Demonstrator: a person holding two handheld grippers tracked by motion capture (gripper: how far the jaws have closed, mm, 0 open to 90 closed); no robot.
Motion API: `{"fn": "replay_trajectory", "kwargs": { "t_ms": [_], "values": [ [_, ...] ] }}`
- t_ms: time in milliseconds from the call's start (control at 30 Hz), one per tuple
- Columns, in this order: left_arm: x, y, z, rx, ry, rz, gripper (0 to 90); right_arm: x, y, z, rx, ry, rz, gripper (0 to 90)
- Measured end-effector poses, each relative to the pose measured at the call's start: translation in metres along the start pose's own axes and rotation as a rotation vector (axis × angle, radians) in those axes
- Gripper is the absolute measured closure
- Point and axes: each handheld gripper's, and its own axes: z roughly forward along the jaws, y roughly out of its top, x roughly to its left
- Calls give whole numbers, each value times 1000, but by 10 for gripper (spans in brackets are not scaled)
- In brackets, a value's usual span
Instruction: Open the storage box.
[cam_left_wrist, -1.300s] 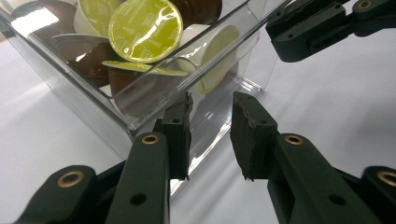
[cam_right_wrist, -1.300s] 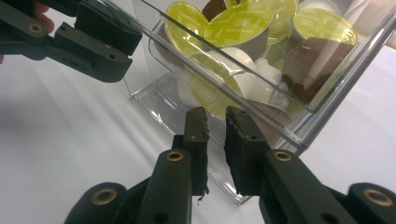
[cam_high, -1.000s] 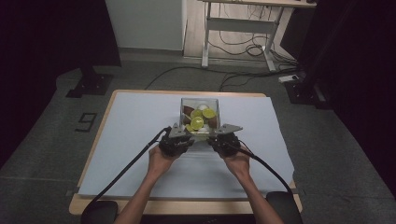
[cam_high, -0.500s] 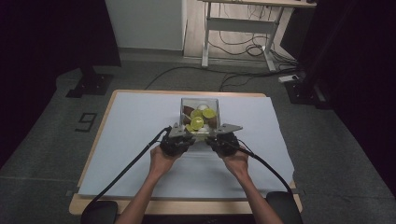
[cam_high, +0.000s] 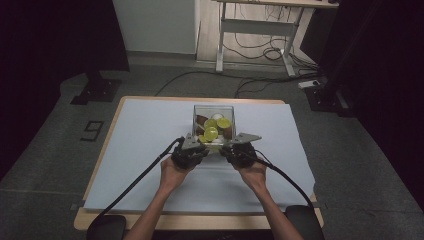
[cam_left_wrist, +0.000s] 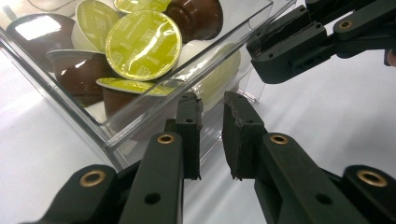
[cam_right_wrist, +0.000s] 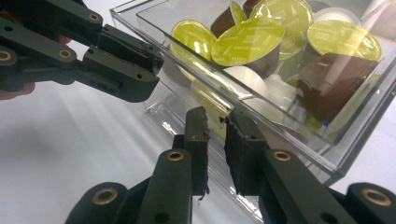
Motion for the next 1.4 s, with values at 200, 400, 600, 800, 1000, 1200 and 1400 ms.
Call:
{"fn": "replay_trajectory", "kwargs": {
  "t_ms": [200, 400, 600, 800, 1000, 1200, 1400],
  "values": [
    [-3, -3, -3, -5, -7, -3, 760, 4, -1, -3, 8, -8, -17, 780],
    [-6, -6, -6, -9, -21, 4, 758, 11, -3, -6, 17, -19, -29, 777],
    [-9, -8, -9, -8, -25, 9, 757, 16, -5, -8, 22, -22, -36, 775],
    [-12, -10, -13, -8, -27, 14, 756, 20, -6, -9, 26, -22, -38, 771],
    [-14, -14, -17, -12, -40, 8, 756, 26, -9, -10, 27, -4, -38, 771],
    [-17, -18, -21, -12, -57, 3, 756, 32, -11, -12, 31, 13, -41, 767],
    [-20, -21, -23, -15, -68, 13, 756, 37, -13, -14, 37, 21, -45, 766]
  ]
}}
